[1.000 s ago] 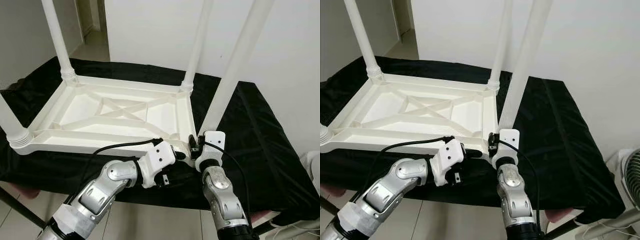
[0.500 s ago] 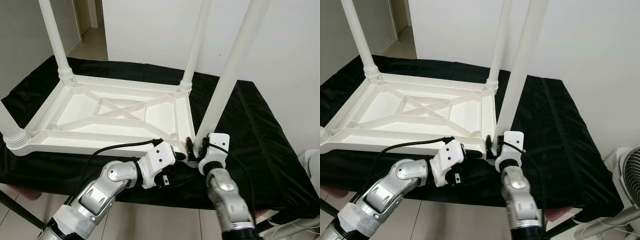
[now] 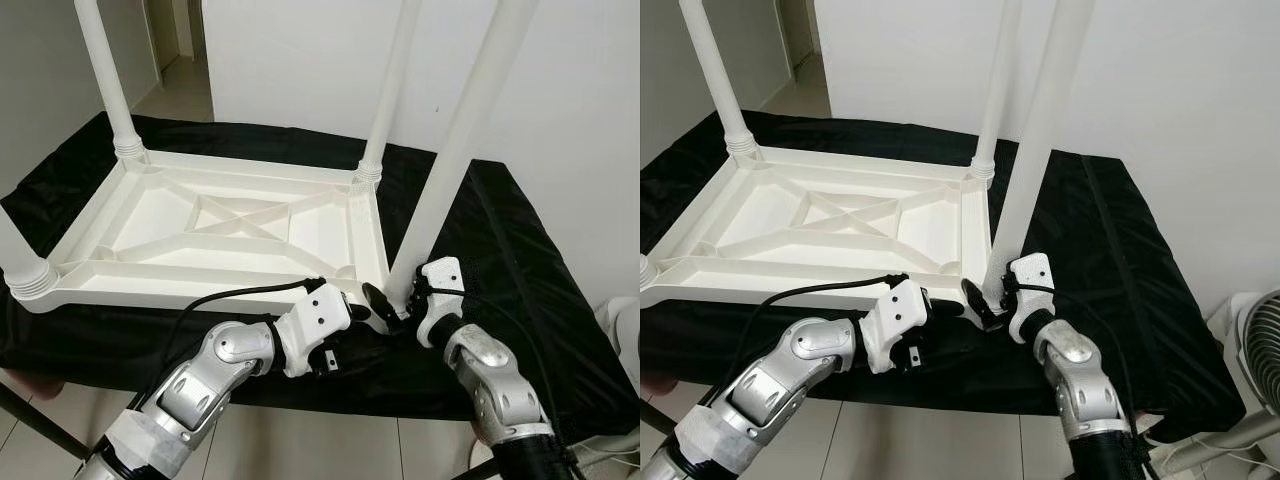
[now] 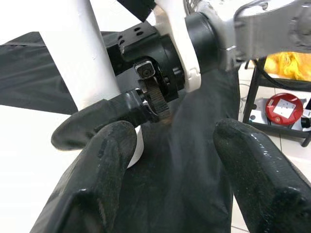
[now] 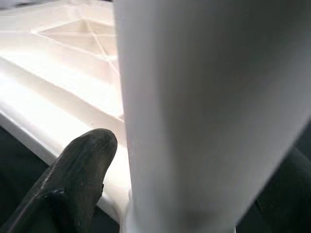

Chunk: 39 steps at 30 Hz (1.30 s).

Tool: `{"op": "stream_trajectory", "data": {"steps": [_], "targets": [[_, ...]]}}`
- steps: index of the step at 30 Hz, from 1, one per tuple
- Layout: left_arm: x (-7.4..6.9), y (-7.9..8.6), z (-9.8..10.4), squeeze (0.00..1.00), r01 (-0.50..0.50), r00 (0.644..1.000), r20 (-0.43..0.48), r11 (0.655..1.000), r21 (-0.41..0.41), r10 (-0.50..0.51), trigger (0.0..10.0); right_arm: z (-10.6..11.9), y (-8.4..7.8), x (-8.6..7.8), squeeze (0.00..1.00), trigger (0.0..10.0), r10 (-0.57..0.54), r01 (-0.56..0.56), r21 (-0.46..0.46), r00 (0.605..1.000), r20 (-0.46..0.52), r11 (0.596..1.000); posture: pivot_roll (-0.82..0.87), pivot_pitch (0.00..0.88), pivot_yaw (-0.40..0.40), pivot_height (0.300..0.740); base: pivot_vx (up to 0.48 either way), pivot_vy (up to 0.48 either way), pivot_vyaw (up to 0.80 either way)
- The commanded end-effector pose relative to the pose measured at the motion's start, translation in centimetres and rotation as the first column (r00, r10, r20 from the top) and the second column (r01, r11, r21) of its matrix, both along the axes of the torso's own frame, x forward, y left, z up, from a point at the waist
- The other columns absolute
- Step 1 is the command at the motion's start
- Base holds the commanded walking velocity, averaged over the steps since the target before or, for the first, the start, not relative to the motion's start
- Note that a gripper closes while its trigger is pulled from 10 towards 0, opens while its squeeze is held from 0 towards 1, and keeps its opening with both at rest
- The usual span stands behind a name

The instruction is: Building children table

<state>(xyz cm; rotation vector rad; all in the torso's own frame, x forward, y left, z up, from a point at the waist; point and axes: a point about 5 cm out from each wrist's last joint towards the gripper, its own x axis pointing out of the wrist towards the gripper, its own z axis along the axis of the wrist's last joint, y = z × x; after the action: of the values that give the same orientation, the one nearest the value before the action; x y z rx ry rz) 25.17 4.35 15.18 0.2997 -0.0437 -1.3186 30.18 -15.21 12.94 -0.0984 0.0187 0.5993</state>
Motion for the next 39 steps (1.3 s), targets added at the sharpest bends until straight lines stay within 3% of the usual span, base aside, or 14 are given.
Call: {"op": "stream_trajectory", "data": {"steps": [1, 5, 6, 7, 19, 20, 27, 32, 36, 38, 39], "targets": [[-0.2, -0.3, 0.2, 0.0, 0.061, 0.998, 0.012, 0.998, 0.017, -0.061, 10.0, -0.3, 0.0, 0.2, 0.0, 10.0, 0.047, -0.047, -0.008, 0.999, -0.009, 0.999, -0.1, 0.0, -0.061, 0.74, 0.0, 0.0, 0.0], [-0.2, -0.3, 0.2, 0.0, 0.065, 0.998, 0.017, 0.998, 0.019, -0.065, 10.0, -0.4, -0.1, 0.7, 0.0, 10.0, 0.07, -0.071, -0.03, 0.997, -0.02, 0.997, -0.1, 0.0, -0.062, 0.74, 0.0, 0.0, 0.0], [0.0, -0.3, 0.3, 0.0, 0.065, 0.998, 0.021, 0.998, 0.021, -0.065, 10.0, -0.6, -0.2, 1.0, 0.0, 2.7, 0.083, -0.084, -0.047, 0.996, -0.025, 0.995, -0.09, 0.0, -0.063, 0.74, 0.0, 0.0, 0.0], [0.1, -0.3, 0.4, 0.0, 0.063, 0.998, 0.025, 0.998, 0.022, -0.064, 10.0, -0.7, -0.3, 1.1, 0.0, 0.0, 0.091, -0.093, -0.057, 0.995, -0.031, 0.994, -0.09, 0.0, -0.065, 0.74, 0.0, 0.0, 0.0], [0.4, -0.3, 0.5, 0.0, 0.055, 0.998, 0.035, 0.998, 0.02, -0.056, 10.0, -1.8, -1.1, 1.1, 0.0, 0.0, 0.115, -0.119, -0.069, 0.992, -0.061, 0.99, -0.09, 0.0, -0.069, 0.74, 0.0, 0.0, 0.0], [0.4, -0.3, 0.5, 0.0, 0.057, 0.998, 0.034, 0.998, 0.02, -0.058, 10.0, -2.0, -1.1, 1.1, 0.0, 10.0, 0.088, -0.093, -0.071, 0.994, -0.069, 0.993, -0.1, 0.0, -0.069, 0.74, 0.0, 0.0, 0.0], [0.3, -0.5, 0.4, 0.0, 0.061, 0.998, 0.029, 0.998, 0.015, -0.062, 10.0, -2.5, -0.8, 0.9, 0.0, 10.0, -0.022, 0.018, -0.056, 0.996, -0.084, 0.998, -0.11, 0.0, -0.074, 0.74, 0.0, 0.0, 0.0], [0.3, -0.6, 0.3, 0.0, 0.06, 0.998, 0.028, 0.998, 0.011, -0.061, 10.0, -2.1, -0.2, 0.6, 0.0, 10.0, -0.162, 0.16, -0.05, 0.986, -0.038, 0.986, -0.11, 0.0, -0.074, 0.74, 0.0, 0.0, 0.0], [0.3, -0.6, 0.3, 0.0, 0.061, 0.998, 0.029, 0.998, 0.011, -0.061, 10.0, -1.9, 0.1, 0.5, 0.0, 10.0, -0.179, 0.177, -0.045, 0.983, -0.029, 0.983, -0.11, 0.0, -0.073, 0.74, 0.0, 0.0, 0.0], [0.2, -0.6, 0.3, 0.0, 0.063, 0.998, 0.027, 0.998, 0.011, -0.064, 10.0, -1.5, 1.2, 0.3, 0.0, 10.0, -0.308, 0.31, 0.023, 0.95, -0.057, 0.951, -0.12, 0.0, -0.069, 0.74, 0.0, 0.0, 0.0], [0.2, -0.6, 0.3, 0.0, 0.063, 0.998, 0.027, 0.998, 0.011, -0.064, 10.0, -1.5, 1.2, 0.3, 0.0, 10.0, -0.308, 0.31, 0.023, 0.95, -0.057, 0.951, -0.12, 0.0, -0.069, 0.74, 0.0, 0.0, 0.0]]}}
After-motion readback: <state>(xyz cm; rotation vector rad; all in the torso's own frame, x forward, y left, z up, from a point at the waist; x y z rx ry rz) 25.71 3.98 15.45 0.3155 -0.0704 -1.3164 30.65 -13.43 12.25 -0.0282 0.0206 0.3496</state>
